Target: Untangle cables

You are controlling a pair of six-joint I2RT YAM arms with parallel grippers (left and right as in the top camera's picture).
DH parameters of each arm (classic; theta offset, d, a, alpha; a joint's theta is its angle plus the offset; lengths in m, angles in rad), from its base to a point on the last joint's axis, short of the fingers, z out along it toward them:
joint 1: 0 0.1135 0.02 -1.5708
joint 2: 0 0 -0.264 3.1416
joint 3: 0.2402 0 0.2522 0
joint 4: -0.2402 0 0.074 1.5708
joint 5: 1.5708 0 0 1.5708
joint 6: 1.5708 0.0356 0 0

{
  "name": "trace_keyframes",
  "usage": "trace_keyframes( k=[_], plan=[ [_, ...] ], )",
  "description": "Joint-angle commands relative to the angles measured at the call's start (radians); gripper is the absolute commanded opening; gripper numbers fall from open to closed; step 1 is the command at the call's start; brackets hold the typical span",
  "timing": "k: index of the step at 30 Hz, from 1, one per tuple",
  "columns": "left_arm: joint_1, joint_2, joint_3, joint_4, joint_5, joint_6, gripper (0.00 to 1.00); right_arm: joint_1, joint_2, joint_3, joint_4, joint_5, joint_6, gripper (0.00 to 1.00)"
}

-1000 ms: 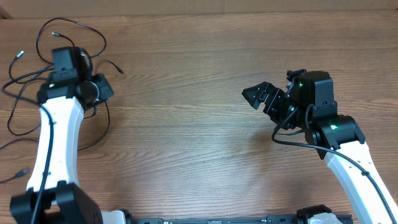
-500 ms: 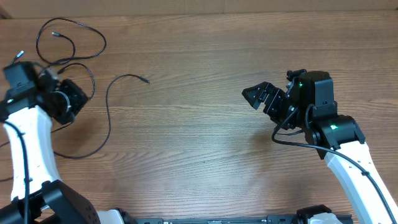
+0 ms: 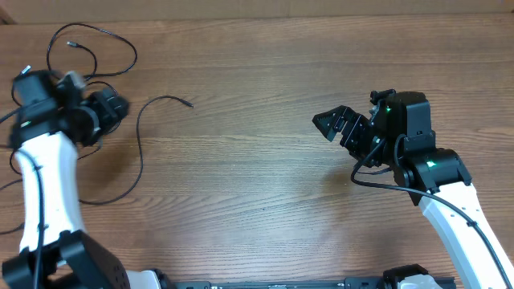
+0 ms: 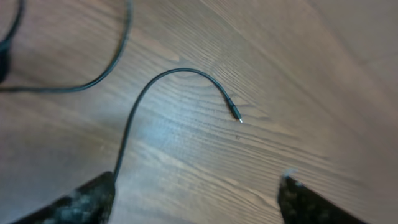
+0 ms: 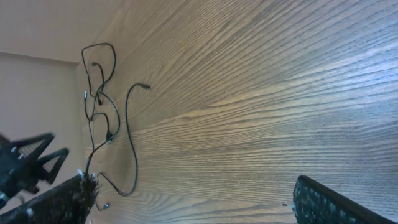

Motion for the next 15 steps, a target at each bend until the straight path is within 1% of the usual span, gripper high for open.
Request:
trace_keyframes(
  k=[1, 3, 4, 8, 9, 12, 13, 15],
  plan=[
    [-0.110, 0.092, -0.005, 0.040, -0.274, 0.027, 0.90, -0.002, -0.011, 0.003, 0.004, 0.006, -0.005, 1.00],
    [-0.149, 0.137, -0.005, 0.058, -0.386, 0.027, 0.90, -0.002, -0.011, 0.003, 0.004, 0.006, -0.005, 1.00],
    [-0.160, 0.158, -0.005, 0.066, -0.411, 0.027, 0.91, -0.002, -0.011, 0.003, 0.004, 0.006, -0.005, 1.00],
    [-0.160, 0.283, -0.005, 0.085, -0.430, 0.036, 0.88, -0.002, -0.011, 0.003, 0.004, 0.006, -0.005, 1.00],
    [-0.151, 0.304, -0.005, 0.085, -0.429, 0.036, 0.85, -0.002, -0.011, 0.003, 0.004, 0.006, -0.005, 1.00],
    [-0.127, 0.353, -0.005, 0.076, -0.429, 0.041, 0.63, -0.002, -0.011, 0.003, 0.004, 0.006, -0.005, 1.00],
    [-0.121, 0.369, -0.005, 0.074, -0.428, 0.048, 0.61, -0.002, -0.011, 0.003, 0.004, 0.006, -0.005, 1.00],
    [-0.117, 0.389, -0.005, 0.073, -0.428, 0.050, 0.63, -0.002, -0.011, 0.003, 0.004, 0.006, -0.005, 1.00]
  ],
)
